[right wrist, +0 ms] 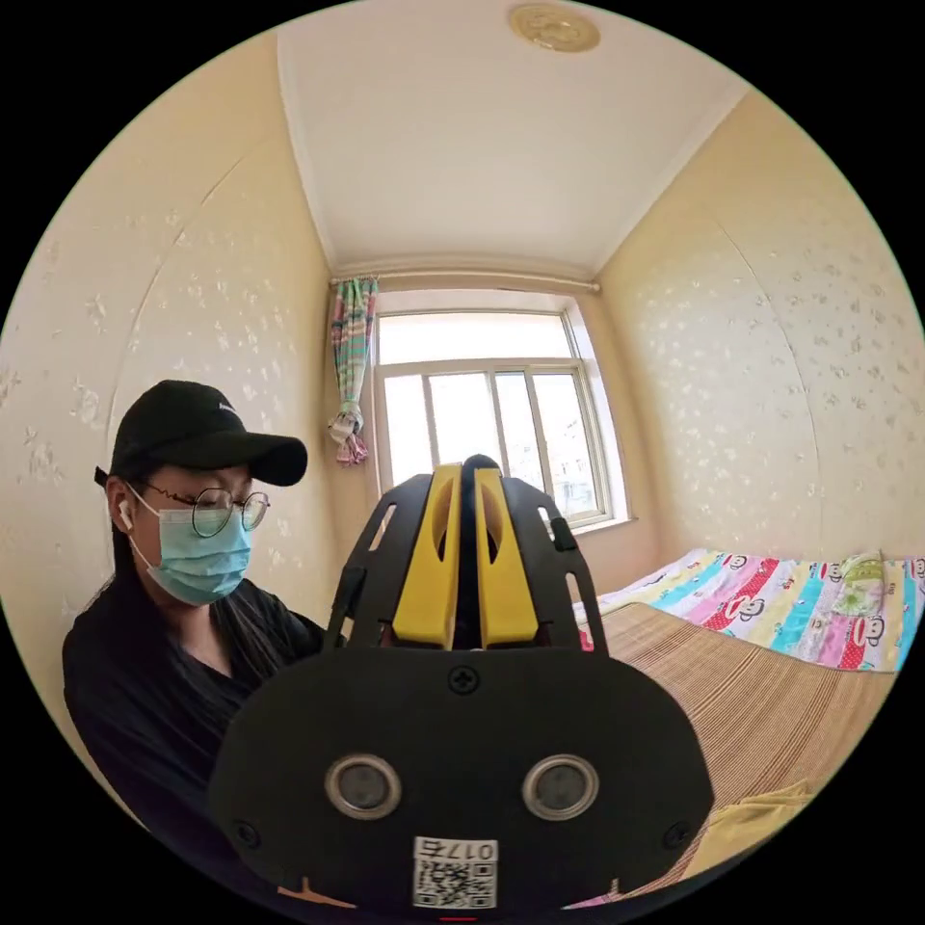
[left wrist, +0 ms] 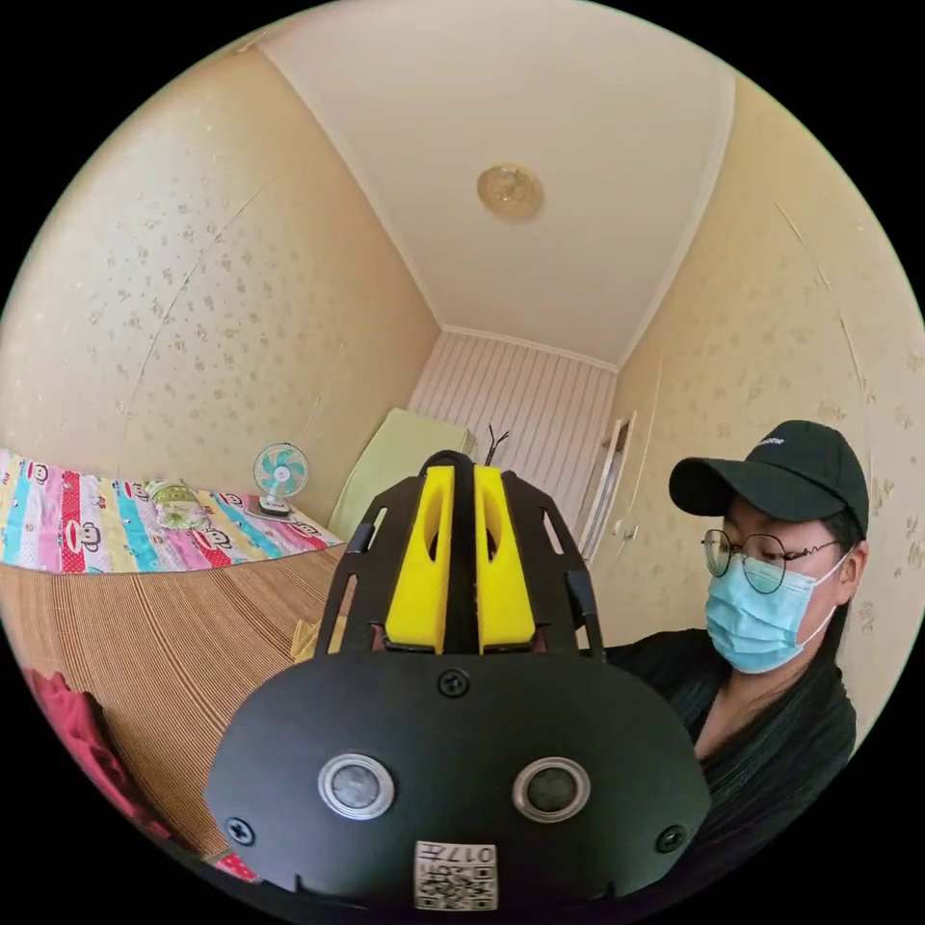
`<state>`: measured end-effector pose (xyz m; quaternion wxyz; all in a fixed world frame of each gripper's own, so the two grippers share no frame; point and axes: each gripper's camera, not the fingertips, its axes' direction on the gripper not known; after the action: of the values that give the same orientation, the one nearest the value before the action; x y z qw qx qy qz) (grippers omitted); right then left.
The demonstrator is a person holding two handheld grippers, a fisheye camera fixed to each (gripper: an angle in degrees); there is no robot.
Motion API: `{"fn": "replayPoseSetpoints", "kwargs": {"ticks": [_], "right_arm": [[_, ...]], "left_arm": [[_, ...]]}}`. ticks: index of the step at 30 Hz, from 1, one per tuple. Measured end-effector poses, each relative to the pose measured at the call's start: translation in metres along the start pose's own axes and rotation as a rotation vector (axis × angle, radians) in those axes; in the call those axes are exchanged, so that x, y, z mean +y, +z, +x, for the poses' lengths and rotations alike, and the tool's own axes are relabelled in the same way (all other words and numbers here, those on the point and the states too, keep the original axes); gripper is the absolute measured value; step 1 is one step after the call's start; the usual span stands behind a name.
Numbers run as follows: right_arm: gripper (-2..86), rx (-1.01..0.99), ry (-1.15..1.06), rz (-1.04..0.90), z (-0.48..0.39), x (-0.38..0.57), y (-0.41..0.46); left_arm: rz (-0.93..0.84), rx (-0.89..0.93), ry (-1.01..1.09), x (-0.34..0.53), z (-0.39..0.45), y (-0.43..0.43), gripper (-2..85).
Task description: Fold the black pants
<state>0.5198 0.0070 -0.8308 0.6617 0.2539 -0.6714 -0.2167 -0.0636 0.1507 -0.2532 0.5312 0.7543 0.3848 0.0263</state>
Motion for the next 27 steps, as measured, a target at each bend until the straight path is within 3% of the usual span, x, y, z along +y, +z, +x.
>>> {"fn": "replayPoseSetpoints", "kwargs": {"ticks": [6,12,17,22,24,27], "right_arm": [[1.9,0.235,0.215,-0.124,0.144,0.009,0.04],[2.0,0.401,0.297,-0.2,0.25,0.048,0.08],[2.2,0.547,0.375,-0.481,0.282,0.208,0.105],[3.2,0.416,0.666,-0.653,0.263,0.429,0.068],[3.8,0.466,0.798,-0.706,0.248,0.5,0.041],[9.2,0.484,0.963,-0.556,0.259,0.525,-0.005]], "left_arm": [[-0.094,-0.109,-0.253,-0.021,-0.119,0.053,4.3],[-0.234,-0.273,-0.216,-0.032,-0.208,0.1,4.4],[-0.466,-0.354,-0.329,0.088,-0.266,0.123,4.7],[-0.69,-0.284,-0.687,0.291,-0.284,0.099,7.5],[-0.641,-0.188,-0.837,0.331,-0.285,0.079,9.4],[-0.424,-0.152,-0.99,0.349,-0.298,0.037,13.2]]}}
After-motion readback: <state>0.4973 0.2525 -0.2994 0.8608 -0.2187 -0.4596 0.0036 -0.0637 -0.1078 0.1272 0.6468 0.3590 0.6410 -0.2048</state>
